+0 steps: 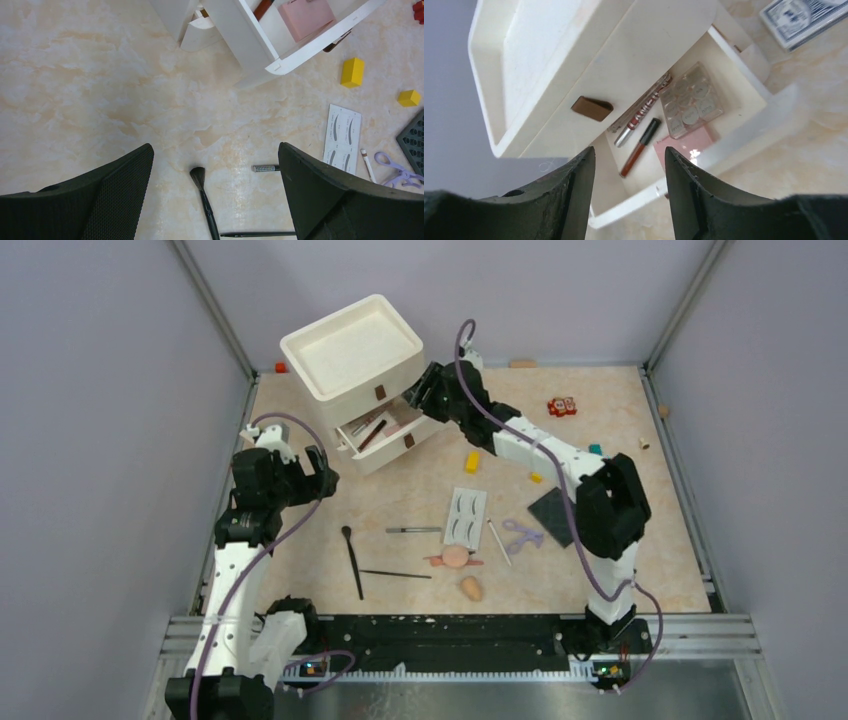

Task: Organize the makeup
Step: Close the drawer in the storage box.

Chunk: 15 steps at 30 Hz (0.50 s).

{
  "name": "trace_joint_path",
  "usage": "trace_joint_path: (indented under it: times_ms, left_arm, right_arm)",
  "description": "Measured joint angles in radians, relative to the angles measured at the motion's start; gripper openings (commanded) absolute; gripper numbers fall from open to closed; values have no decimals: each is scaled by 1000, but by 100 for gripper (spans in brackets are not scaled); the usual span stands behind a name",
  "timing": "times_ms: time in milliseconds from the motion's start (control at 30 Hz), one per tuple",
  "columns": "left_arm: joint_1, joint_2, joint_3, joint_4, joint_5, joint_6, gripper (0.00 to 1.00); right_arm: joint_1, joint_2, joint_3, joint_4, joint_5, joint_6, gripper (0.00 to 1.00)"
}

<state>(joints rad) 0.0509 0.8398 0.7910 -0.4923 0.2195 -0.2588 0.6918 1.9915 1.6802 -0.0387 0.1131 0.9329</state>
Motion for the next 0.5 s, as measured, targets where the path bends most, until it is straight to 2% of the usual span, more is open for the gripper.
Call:
trace_joint_path:
  times_ms: [267, 500]
  left_arm:
    - [2, 0, 0, 0, 0, 0, 99]
    - [4, 1, 0, 0, 0, 0, 99]
  right_arm:
    - [-62, -467, -262, -71, 71, -230, 50]
    - [-316, -881, -550, -270, 175, -290, 52]
